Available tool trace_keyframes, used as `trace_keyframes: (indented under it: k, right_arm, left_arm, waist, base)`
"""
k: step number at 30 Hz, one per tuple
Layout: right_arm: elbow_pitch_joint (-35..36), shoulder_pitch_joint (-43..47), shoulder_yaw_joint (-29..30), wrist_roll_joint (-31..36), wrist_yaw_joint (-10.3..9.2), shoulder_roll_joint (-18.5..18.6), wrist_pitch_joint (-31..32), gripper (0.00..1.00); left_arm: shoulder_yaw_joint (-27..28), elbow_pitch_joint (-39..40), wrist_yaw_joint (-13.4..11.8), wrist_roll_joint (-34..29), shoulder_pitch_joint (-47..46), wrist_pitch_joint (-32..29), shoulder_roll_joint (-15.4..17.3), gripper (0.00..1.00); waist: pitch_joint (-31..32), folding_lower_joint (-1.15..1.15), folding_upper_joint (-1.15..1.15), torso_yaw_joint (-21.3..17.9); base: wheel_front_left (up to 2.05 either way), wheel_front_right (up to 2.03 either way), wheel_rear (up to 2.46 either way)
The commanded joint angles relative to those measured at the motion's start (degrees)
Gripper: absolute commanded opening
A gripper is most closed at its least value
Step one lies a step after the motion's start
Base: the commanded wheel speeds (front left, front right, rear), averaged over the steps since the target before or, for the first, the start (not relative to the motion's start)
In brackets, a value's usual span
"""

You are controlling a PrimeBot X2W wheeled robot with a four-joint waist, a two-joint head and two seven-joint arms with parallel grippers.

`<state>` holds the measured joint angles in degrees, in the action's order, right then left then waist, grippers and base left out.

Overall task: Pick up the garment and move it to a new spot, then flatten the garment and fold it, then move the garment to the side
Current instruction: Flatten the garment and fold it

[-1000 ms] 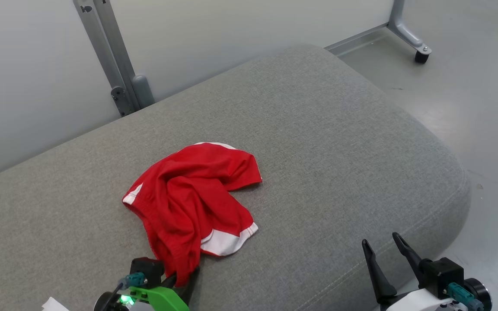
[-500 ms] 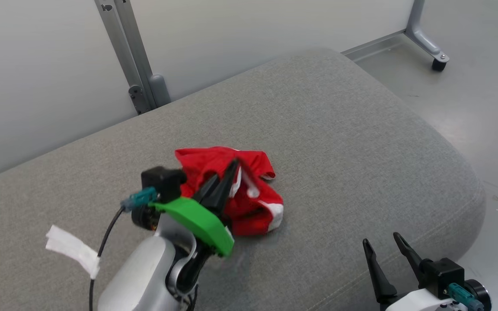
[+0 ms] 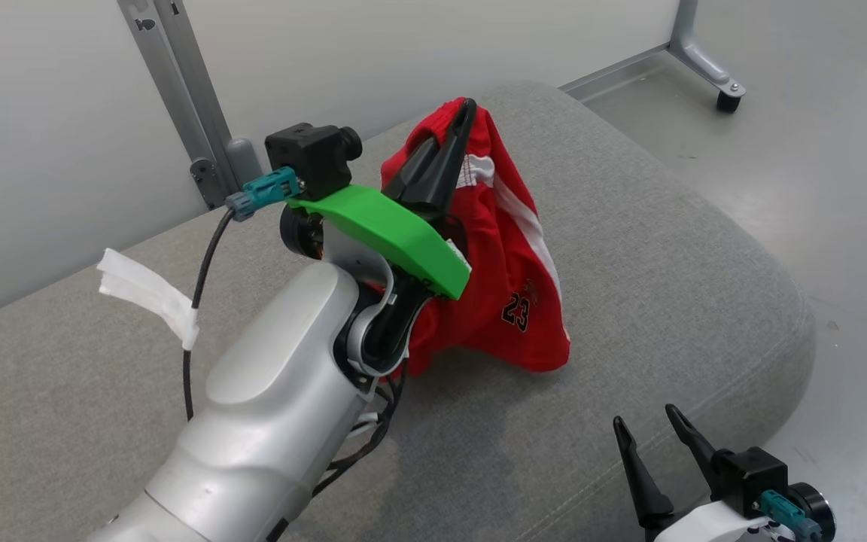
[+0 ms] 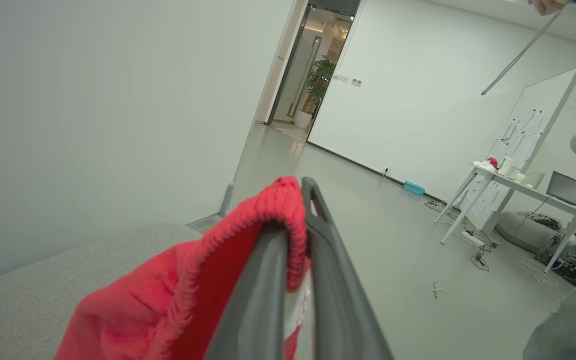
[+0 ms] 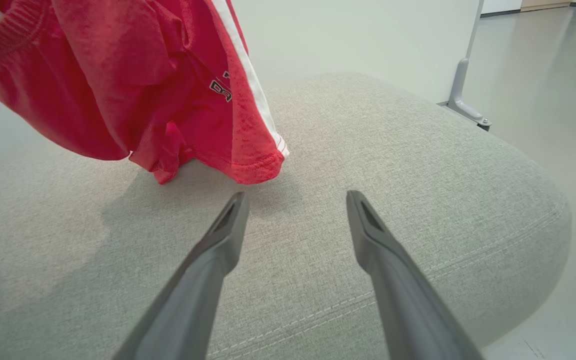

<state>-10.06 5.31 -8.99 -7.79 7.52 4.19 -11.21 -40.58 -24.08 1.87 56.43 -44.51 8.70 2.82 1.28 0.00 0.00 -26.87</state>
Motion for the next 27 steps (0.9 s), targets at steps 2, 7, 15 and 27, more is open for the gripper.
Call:
trace_keyframes:
  k: [2,7,15,27]
  right_arm:
    - [-0.3,-0.1,0.6,-0.1,-0.06,-0.2,-0.5,1.00]
    - [-0.6,0.0,0.9,-0.5,-0.06,-0.5,-1.0,1.00]
    - [-0.6,0.0,0.6,-0.2,-0.06,-0.6,-1.1,1.00]
    - [0.4,0.0,-0.6,-0.4,-0.06,0.1,-0.3,1.00]
  left_arm:
    - [-2.0,-1.5,-3.4,3.7,-0.4,-0.5,0.3,0.00]
    - [-4.8,-7.5,-9.1,5.5,4.2,-3.2,0.8,0.00]
    - [-4.5,-9.4,-11.1,10.5,14.6,-10.9,6.7,0.00]
    - [-3.4,-2.5,-17.1,9.4,24.1,-12.0,19.6,0.00]
  waist:
    - [-0.3,0.00,0.00,0.8]
    - [-0.6,0.00,0.00,4.2]
    - [0.0,0.00,0.00,10.9]
    - [-0.2,0.00,0.00,14.9]
  base:
    - [0.00,0.00,0.00]
    - [0.00,0.00,0.00]
    - [0.00,0.00,0.00]
    - [0.00,0.00,0.00]
